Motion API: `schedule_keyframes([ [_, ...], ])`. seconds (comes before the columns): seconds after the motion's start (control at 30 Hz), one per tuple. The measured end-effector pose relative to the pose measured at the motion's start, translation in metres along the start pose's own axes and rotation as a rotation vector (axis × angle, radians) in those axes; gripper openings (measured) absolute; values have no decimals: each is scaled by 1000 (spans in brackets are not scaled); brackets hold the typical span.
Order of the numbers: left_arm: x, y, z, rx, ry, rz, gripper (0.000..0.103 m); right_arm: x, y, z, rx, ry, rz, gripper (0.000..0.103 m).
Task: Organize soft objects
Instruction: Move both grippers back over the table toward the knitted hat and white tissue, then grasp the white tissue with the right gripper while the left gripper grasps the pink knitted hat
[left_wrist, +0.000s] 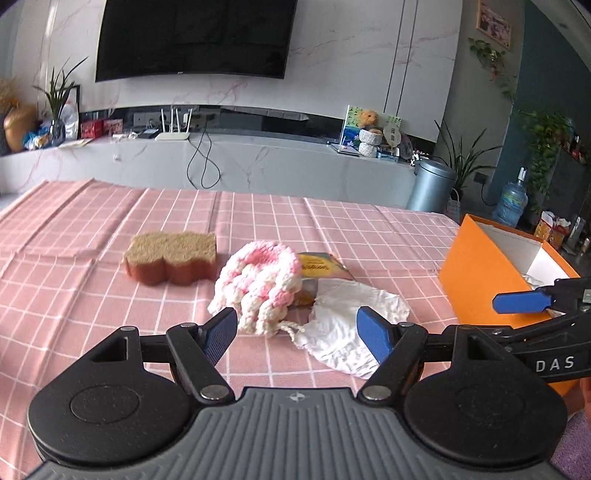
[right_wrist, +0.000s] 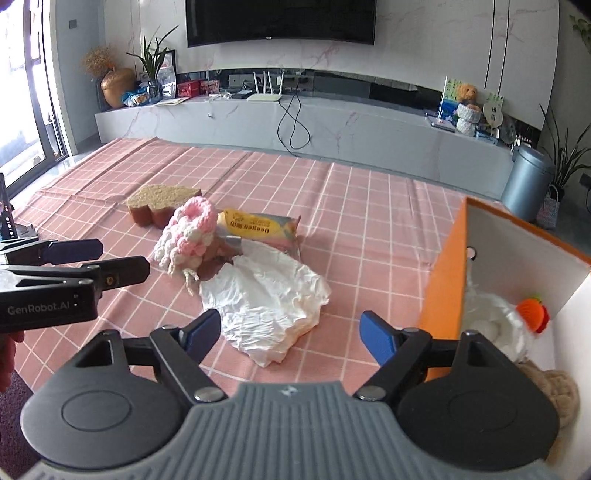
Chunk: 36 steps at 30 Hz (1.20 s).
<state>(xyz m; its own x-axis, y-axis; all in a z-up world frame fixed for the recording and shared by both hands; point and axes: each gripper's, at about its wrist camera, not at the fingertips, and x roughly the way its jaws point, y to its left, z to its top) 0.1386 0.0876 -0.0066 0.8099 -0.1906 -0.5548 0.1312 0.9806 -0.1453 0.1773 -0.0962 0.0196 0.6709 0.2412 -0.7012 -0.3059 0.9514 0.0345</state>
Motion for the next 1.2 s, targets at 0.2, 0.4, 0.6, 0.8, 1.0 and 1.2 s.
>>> schedule_keyframes([
  [0.2, 25, 5, -3, 8, 31, 9, 87, 35, -1, 3, 56, 49, -4, 81],
  [0.4, 48, 17, 8, -3, 37, 27, 89, 65, 2, 12, 72, 86, 11, 87],
  [0.6, 69, 14, 21, 77, 52, 28, 90, 91, 17, 22, 19, 115, 27, 89],
  [0.8, 91, 11, 19, 95, 90, 30, 86, 113, 24, 27, -3, 149, 30, 88],
  [1.0, 93, 12, 15, 101, 102, 54, 57, 124, 26, 19, 7, 173, 28, 85],
  [1.2, 85, 7, 12, 103, 87, 72, 30, 123, 26, 15, 9, 166, 31, 75],
])
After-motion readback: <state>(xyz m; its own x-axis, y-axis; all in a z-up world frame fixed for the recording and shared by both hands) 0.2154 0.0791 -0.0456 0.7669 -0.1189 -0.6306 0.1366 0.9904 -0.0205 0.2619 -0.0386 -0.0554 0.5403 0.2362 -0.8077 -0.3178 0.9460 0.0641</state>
